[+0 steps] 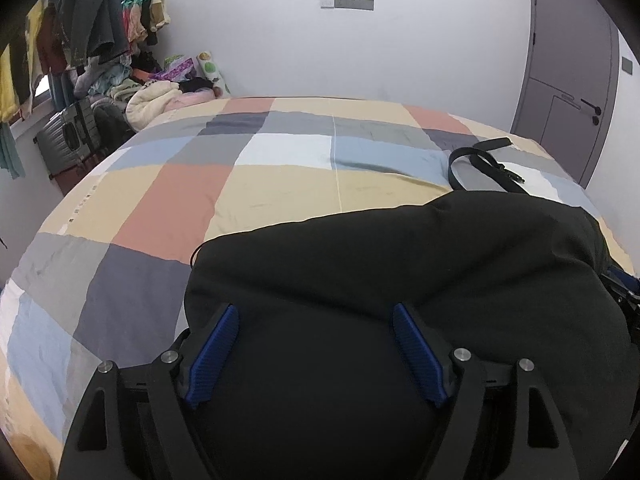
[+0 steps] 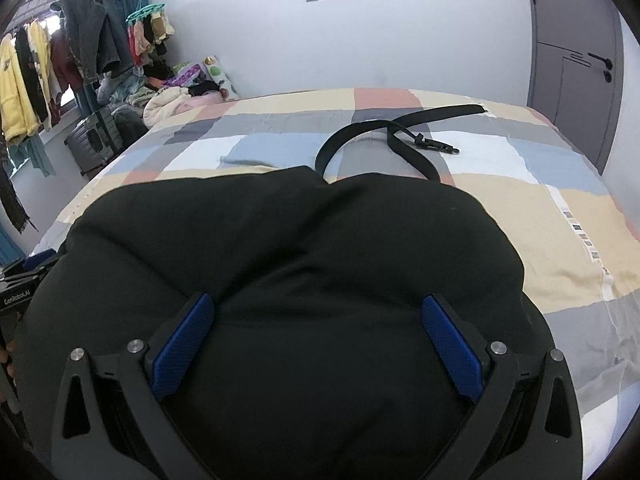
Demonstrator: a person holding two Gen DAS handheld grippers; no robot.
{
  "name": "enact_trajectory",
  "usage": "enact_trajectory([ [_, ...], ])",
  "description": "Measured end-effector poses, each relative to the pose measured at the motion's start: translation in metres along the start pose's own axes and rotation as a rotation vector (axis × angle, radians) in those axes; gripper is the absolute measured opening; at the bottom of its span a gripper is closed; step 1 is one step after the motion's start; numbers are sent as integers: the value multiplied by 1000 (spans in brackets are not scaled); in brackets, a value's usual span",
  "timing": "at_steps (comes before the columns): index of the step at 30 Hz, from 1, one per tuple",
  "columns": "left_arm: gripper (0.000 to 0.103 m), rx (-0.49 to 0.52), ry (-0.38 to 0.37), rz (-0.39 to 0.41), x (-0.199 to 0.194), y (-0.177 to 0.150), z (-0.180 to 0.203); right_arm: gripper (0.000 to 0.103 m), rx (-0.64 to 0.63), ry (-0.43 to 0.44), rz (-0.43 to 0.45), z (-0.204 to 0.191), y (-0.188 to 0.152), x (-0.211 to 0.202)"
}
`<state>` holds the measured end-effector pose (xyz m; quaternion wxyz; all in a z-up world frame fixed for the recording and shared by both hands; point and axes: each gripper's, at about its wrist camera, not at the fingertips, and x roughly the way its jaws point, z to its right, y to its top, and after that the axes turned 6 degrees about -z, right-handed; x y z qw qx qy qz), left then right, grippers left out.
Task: Fold large clothes
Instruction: 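Open both grippers and pull them back from the folded jacket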
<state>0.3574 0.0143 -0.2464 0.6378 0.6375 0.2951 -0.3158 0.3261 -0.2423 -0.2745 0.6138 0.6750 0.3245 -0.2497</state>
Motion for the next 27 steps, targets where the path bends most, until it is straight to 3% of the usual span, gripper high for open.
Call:
enact_trajectory([
  [4, 79, -14, -10, 18, -14, -1, -1, 103, 5, -49, 27, -5, 1, -14],
  [10, 79, -55, -66, 104, -80, -3, -2, 103, 52, -38, 136, -14, 8, -77],
  [14, 90, -31, -79, 201, -150, -3, 7, 103, 54, -30, 227, -22, 15, -135],
  [20, 93, 25, -76, 302, -245, -9, 30, 103, 25, 14, 346, -43, 15, -236],
  [25, 96, 35, -14, 390, -327, -27, 43, 103, -1, 30, 418, -61, 5, -309],
  [27, 102, 38, 15, 433, -359, -38, 47, 103, -4, 36, 432, -67, -1, -333],
])
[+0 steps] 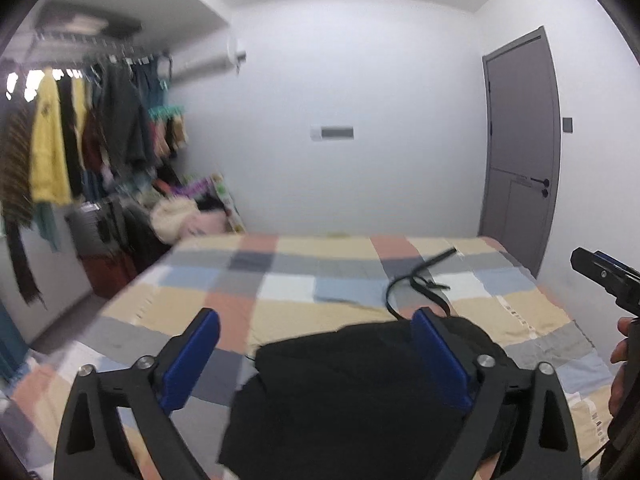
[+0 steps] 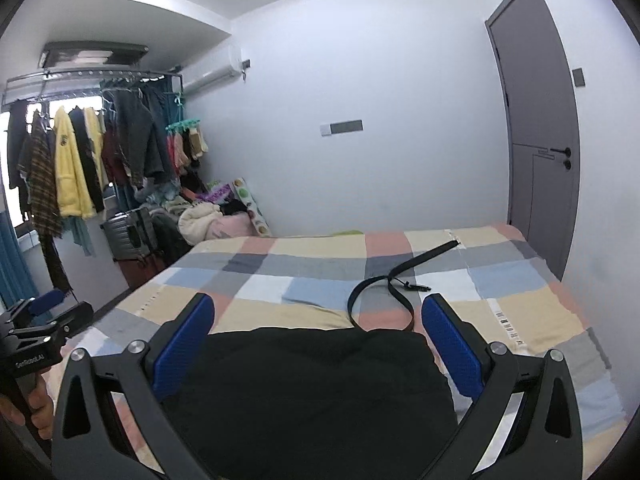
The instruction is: Fold large clothes
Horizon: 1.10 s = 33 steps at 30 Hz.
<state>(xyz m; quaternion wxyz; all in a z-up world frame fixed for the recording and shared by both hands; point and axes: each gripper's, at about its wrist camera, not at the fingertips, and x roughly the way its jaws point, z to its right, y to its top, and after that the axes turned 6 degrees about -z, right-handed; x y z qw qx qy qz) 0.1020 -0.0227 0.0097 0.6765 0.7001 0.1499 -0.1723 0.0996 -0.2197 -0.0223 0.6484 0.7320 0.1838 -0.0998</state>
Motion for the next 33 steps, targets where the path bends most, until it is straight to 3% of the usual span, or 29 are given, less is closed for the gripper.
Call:
enact_trajectory([
  [4, 102, -6, -9, 65, -58, -1, 5, 103, -20, 11, 54, -11, -4, -42],
  [6, 102, 3, -5, 85, -77, -5, 7, 103, -50, -25, 111, -22, -12, -68],
  [13, 102, -3, -43, 66, -115, -30, 10, 103, -93, -25, 141, -48, -44, -110],
  [21, 102, -47, -58, 2, -125, -70, 5, 103, -111, -16, 89, -66, -86, -122],
  [33, 102, -33, -94, -85, -108, -114, 11, 103, -34, -24, -21, -48, -139, -114],
])
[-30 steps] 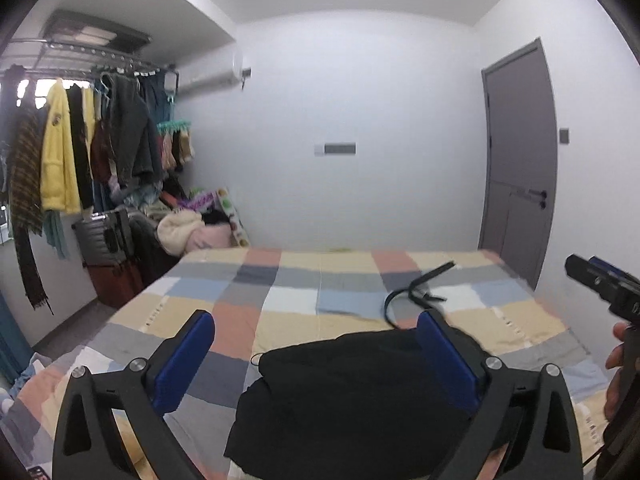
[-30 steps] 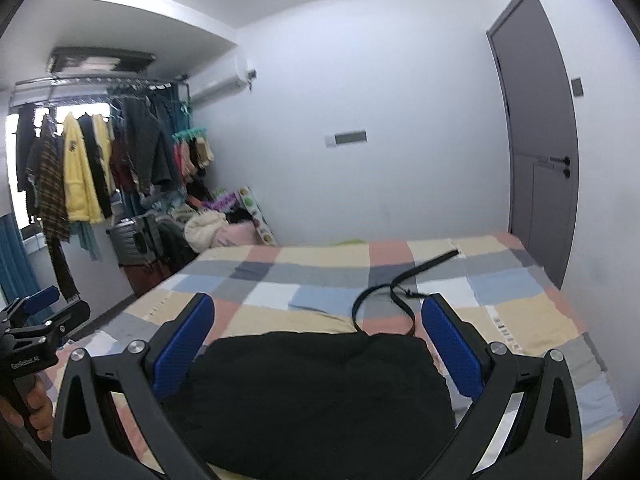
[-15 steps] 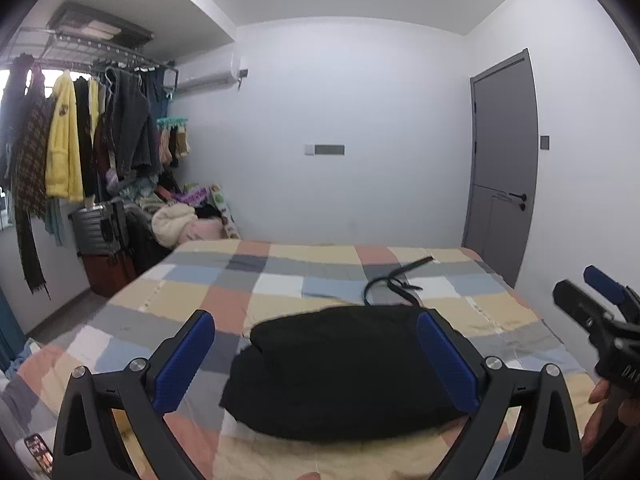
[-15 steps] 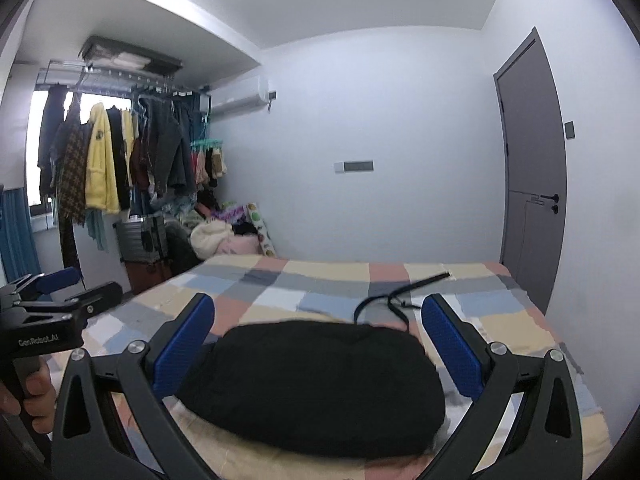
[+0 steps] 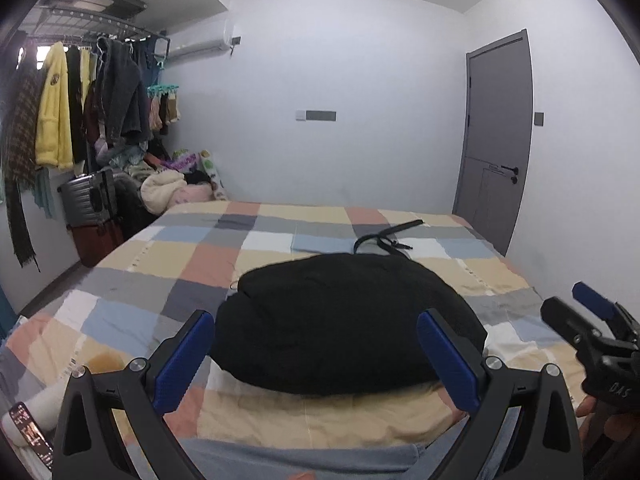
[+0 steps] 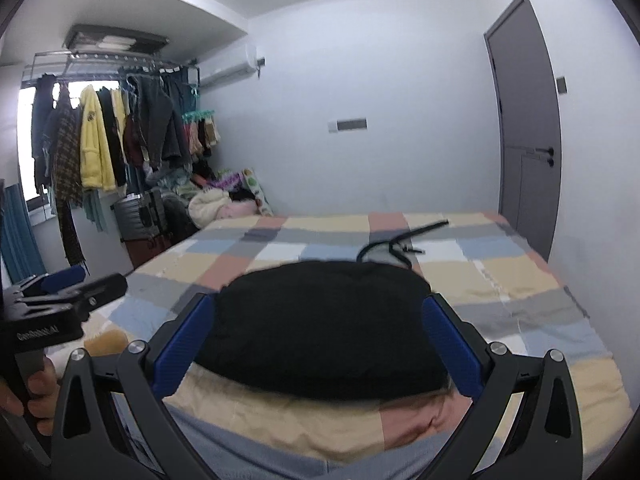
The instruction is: Fold large clothes
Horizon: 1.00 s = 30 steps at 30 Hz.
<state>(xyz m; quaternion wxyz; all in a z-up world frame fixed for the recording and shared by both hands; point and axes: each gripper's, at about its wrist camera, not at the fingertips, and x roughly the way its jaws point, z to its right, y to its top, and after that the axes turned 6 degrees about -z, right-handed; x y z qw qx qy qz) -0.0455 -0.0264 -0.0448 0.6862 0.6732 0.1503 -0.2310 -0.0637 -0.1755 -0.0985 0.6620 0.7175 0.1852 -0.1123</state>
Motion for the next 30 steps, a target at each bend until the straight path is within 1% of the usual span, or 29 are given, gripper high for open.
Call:
enact_trajectory([
  [6, 102, -23, 6, -32, 18, -16, -4, 103, 16, 6, -61, 4, -19, 16],
  [8, 102, -28, 27, -47, 26, -21, -5, 103, 2, -6, -70, 4, -23, 21],
  [10, 102, -29, 33, -60, 35, -25, -8, 103, -5, -23, -66, 3, -25, 24],
  [12, 102, -29, 51, -83, 44, -29, -11, 103, 4, -30, -100, 4, -29, 34],
  [14, 102, -43, 59, -99, 51, -32, -16, 103, 17, -34, -106, 6, -32, 36],
  [17, 102, -47, 63, -114, 56, -37, -20, 103, 22, -50, -117, 6, -35, 40],
  [24, 102, -46, 51, -129, 58, -41, -20, 103, 33, -52, -140, 6, -40, 42],
  [30, 102, -55, 47, -125, 54, -39, -22, 103, 42, -54, -127, 7, -38, 39],
])
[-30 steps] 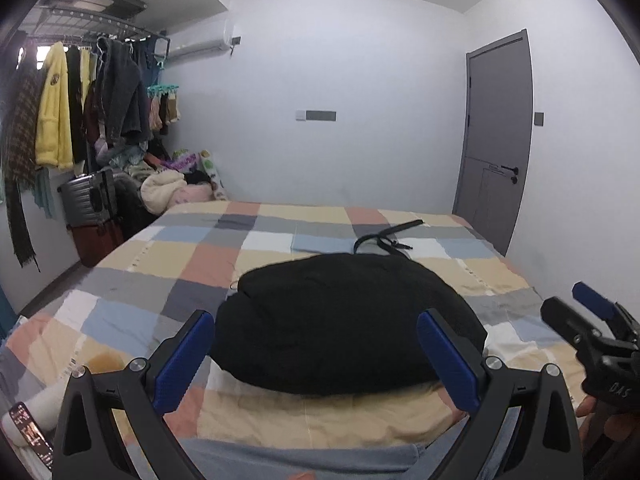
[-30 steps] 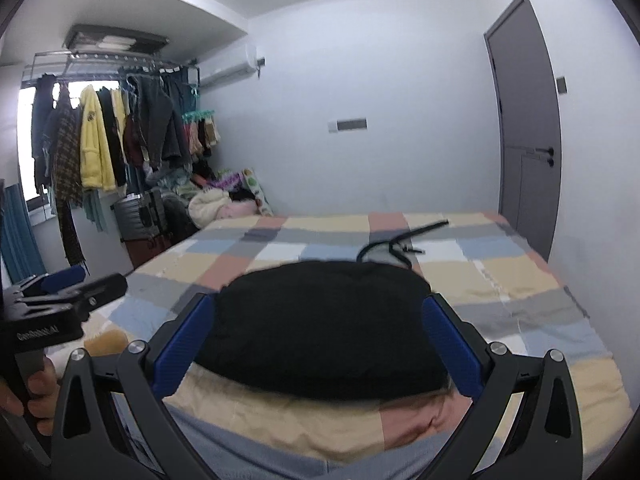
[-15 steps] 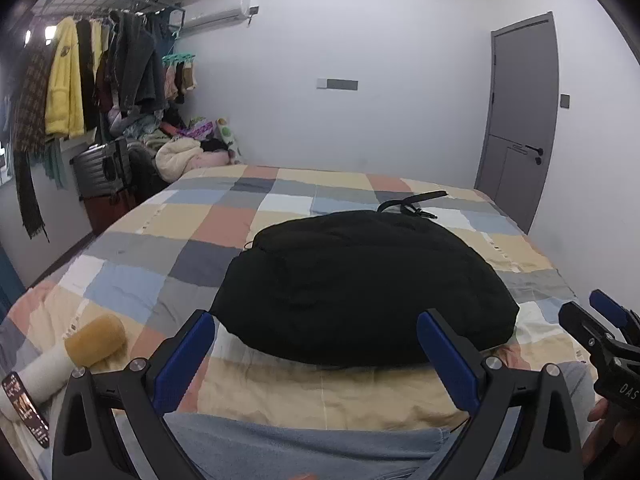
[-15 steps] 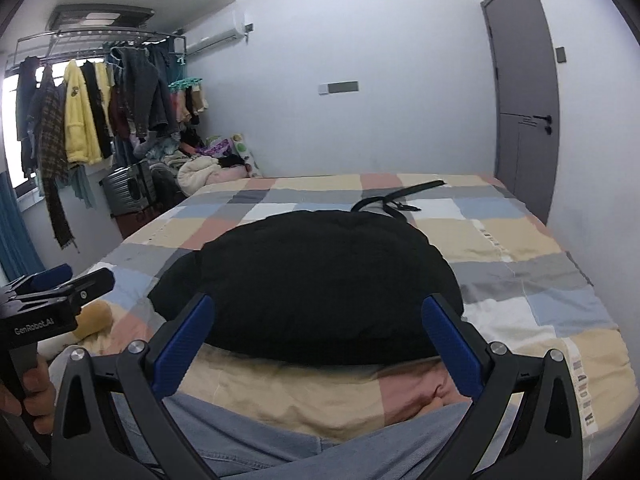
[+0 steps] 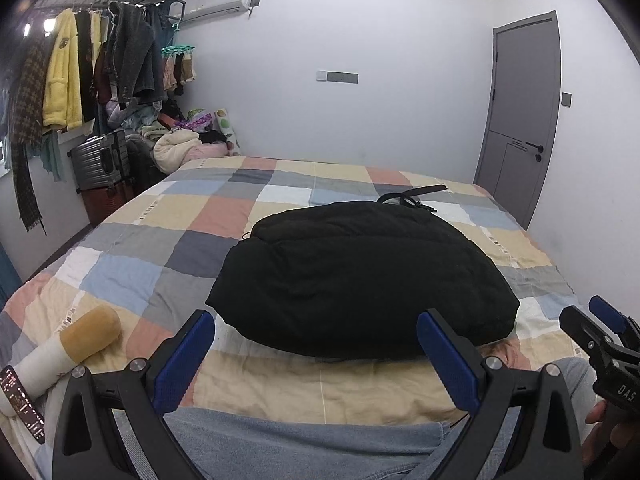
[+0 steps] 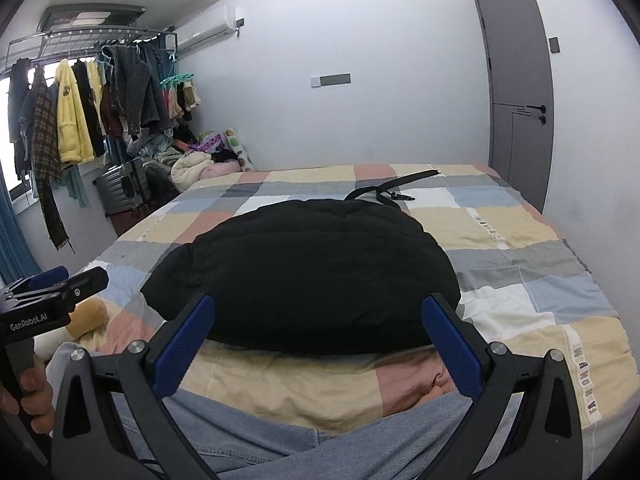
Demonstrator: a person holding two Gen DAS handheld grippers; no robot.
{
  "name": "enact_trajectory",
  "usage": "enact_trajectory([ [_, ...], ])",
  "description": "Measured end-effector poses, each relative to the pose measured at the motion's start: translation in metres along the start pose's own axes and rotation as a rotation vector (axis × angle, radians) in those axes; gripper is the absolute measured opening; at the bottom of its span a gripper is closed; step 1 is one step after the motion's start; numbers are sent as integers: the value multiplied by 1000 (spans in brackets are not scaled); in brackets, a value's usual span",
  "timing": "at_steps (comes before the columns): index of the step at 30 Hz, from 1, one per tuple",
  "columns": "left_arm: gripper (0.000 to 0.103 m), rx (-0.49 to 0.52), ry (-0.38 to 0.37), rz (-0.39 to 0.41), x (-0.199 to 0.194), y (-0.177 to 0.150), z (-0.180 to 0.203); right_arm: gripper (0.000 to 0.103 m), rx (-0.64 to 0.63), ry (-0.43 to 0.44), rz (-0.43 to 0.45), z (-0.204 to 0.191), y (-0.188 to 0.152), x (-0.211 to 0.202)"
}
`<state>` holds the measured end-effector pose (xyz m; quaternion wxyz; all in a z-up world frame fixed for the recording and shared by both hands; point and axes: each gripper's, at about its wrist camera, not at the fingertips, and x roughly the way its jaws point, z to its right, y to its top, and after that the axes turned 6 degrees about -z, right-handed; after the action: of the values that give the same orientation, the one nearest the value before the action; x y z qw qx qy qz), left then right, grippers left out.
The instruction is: Fold large clothes
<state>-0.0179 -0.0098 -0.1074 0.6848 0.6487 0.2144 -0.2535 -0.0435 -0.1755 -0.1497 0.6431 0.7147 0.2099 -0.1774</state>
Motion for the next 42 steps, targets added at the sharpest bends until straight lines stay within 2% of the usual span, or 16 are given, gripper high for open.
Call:
enact_trajectory([
  [42, 102, -10, -13, 30, -12, 0, -3, 103, 1, -7, 5, -8, -6, -5],
])
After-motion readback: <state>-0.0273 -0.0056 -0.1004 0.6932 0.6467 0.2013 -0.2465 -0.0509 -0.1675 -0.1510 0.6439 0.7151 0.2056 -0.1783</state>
